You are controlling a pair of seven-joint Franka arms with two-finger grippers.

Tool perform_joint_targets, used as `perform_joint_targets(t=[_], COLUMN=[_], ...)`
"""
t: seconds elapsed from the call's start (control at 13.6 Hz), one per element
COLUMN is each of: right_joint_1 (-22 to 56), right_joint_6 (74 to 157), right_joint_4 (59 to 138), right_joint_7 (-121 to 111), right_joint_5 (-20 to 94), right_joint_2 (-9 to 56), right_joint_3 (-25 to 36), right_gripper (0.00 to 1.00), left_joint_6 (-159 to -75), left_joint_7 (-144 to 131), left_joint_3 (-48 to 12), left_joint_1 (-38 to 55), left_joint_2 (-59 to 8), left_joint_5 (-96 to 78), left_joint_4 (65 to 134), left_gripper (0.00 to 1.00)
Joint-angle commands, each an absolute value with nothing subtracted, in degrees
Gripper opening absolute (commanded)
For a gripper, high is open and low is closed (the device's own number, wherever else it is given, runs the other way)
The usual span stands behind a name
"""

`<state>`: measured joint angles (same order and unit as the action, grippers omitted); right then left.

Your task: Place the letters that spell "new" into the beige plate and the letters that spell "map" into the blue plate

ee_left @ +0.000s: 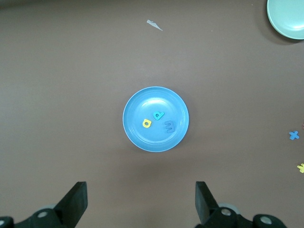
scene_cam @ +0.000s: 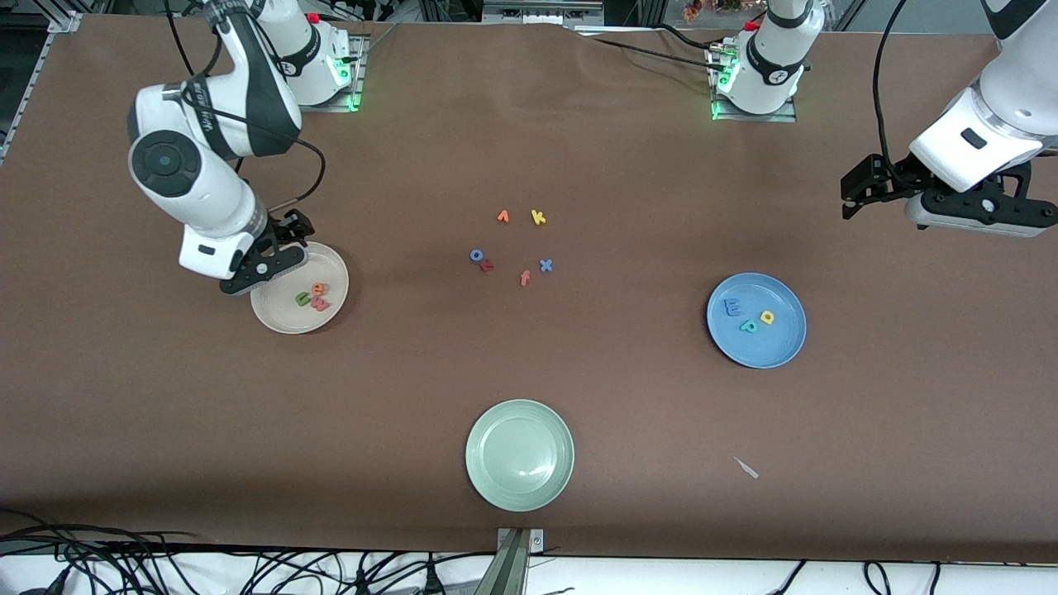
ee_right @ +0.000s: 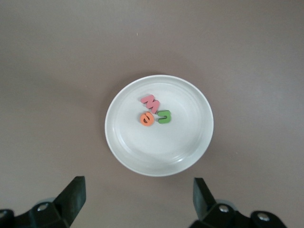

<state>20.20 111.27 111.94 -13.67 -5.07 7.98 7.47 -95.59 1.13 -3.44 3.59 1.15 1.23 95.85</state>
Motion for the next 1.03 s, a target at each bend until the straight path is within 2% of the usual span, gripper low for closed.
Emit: perform_joint_targets(t=[0.0, 0.15, 0.37, 0.59, 0.74, 0.88, 0.96], right_joint_1=[17.67, 17.58, 17.4, 17.4, 17.23, 14.87, 10.24], right_joint_6=[96.21, 90.11, 89.65, 87.63, 86.67, 86.75, 86.92], right_joint_4=[92.7, 86.68, 85.78, 82.99, 84.53, 88.66, 89.46], right_joint_7=[-14.24, -13.8, -13.01, -13.36, -13.1, -11.44, -6.55], right_joint_5=[-2.81, -2.81, -1.5, 1.4, 4.99, 4.75, 4.66], right_joint_2=[15.8, 16.09, 12.85, 10.73, 7.23, 2.13, 0.8], right_joint_3=[7.65, 7.73, 8.96, 13.51, 14.68, 11.54, 6.29], right_gripper=[1.0, 1.0, 1.0, 1.0, 1.0, 1.0, 1.0], left_joint_6=[-94.14, -93.96, -93.69, -93.69, -93.69, -93.69, -93.69], left_joint_7=[0.79, 0.79, 0.79, 0.79, 0.79, 0.79, 0.79], left_joint_3=[-2.46, -2.55, -2.55, -2.64, -2.81, -2.72, -2.72], left_joint_1=[3.61, 3.25, 3.25, 3.25, 3.25, 3.25, 3.25], left_joint_2=[2.2, 1.94, 1.76, 1.76, 1.85, 1.85, 1.85], left_joint_5=[0.79, 0.79, 0.7, 0.44, 0.26, 0.18, 0.18], left_joint_4=[96.15, 95.8, 95.8, 95.8, 95.71, 95.45, 95.28], left_gripper=[1.0, 1.0, 1.0, 1.0, 1.0, 1.0, 1.0])
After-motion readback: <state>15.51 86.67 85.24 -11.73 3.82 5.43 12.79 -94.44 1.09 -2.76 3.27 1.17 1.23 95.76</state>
